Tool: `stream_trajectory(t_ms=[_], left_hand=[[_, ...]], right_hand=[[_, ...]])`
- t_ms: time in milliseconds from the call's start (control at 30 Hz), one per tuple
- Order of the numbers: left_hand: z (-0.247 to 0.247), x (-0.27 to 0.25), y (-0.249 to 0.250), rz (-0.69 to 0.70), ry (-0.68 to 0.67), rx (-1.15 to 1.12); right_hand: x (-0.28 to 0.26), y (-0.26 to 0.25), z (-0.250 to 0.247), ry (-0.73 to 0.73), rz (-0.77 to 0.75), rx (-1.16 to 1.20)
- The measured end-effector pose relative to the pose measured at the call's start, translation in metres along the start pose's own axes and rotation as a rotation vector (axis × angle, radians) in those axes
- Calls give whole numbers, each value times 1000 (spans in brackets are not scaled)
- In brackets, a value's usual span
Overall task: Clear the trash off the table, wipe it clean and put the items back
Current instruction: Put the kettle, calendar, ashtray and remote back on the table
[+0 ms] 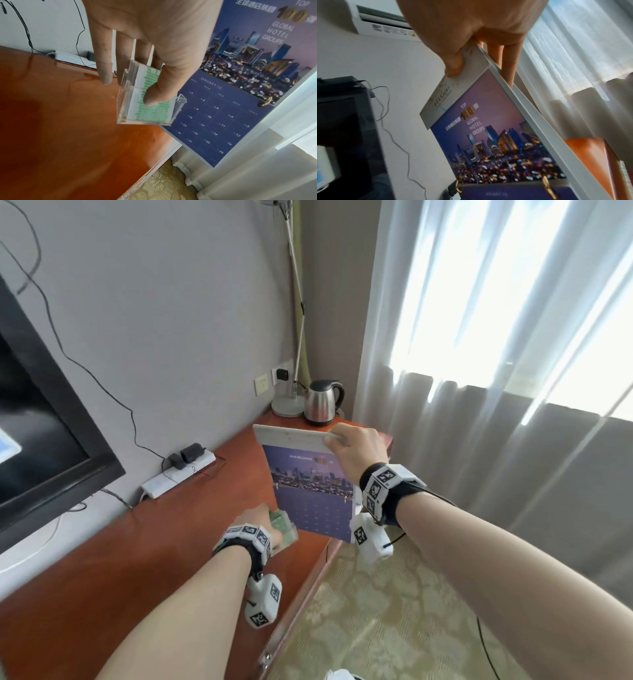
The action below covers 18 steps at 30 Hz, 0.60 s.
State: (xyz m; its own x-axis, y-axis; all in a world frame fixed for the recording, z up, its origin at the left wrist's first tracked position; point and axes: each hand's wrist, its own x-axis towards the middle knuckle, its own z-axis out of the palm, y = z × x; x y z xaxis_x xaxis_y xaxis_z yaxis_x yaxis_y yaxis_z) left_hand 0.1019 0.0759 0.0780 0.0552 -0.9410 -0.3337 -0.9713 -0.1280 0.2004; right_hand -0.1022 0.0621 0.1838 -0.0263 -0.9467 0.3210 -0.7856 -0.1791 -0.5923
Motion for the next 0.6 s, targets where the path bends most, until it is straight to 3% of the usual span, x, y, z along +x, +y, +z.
stream_trajectory(t_ms=[333,600], left_hand=[[8,119,42,-140,-64,-71],[0,219,95,-424,-15,-177]], right_hand=[[146,60,32,-124,5,44],[300,117,92,-359,-204,66]])
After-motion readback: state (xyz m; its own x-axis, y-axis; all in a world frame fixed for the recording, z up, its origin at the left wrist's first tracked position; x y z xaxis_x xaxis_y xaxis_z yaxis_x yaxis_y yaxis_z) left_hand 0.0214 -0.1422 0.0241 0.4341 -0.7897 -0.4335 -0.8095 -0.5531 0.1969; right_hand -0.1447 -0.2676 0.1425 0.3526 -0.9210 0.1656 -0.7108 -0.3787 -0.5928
